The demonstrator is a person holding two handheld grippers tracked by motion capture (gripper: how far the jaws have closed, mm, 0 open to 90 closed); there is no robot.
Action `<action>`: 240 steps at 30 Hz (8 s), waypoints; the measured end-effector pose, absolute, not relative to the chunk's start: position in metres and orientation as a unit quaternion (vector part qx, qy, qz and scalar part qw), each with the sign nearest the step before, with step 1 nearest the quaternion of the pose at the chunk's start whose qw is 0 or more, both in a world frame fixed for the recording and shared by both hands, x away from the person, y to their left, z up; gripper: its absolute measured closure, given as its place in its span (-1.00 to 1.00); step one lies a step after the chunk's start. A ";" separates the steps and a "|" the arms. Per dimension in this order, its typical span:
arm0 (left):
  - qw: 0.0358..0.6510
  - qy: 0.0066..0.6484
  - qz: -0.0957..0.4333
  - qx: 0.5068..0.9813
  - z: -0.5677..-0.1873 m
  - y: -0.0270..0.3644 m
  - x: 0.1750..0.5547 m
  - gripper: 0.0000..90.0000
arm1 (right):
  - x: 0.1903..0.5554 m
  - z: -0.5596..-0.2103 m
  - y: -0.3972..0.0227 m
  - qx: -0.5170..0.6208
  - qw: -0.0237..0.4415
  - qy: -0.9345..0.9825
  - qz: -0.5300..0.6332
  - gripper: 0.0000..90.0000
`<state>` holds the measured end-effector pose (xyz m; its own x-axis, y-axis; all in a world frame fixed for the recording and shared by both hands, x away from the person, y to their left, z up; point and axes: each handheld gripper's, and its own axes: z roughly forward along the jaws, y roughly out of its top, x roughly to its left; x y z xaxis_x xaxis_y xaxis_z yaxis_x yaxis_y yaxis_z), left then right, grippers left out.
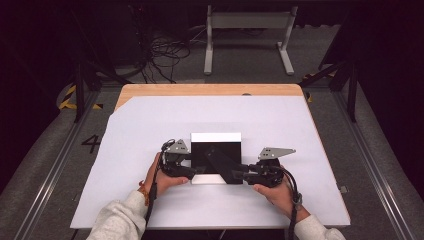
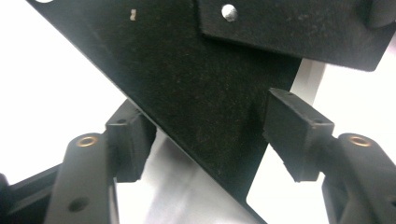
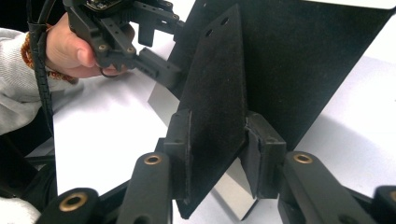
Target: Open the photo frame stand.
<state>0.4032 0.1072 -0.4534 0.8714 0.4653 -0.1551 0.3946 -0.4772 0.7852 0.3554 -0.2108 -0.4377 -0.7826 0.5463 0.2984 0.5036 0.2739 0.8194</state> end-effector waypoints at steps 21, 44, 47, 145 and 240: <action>0.445 0.247 0.024 0.860 -0.459 0.104 0.406 -0.40 | 0.349 -0.431 -0.209 0.303 0.041 0.808 0.504 0.62; 0.444 0.219 0.065 0.867 -0.451 0.095 0.402 0.29 | 0.348 -0.430 -0.208 0.303 0.064 0.809 0.499 0.72; 0.438 0.218 0.090 0.867 -0.449 0.095 0.400 0.41 | 0.348 -0.431 -0.208 0.301 0.067 0.811 0.496 0.76; 0.478 0.196 0.147 0.844 -0.441 0.109 0.395 0.41 | 0.340 -0.439 -0.199 0.283 0.129 0.843 0.439 0.83; 0.528 0.172 0.155 0.817 -0.402 0.127 0.360 0.53 | 0.358 -0.414 -0.207 0.365 0.234 0.740 0.514 0.61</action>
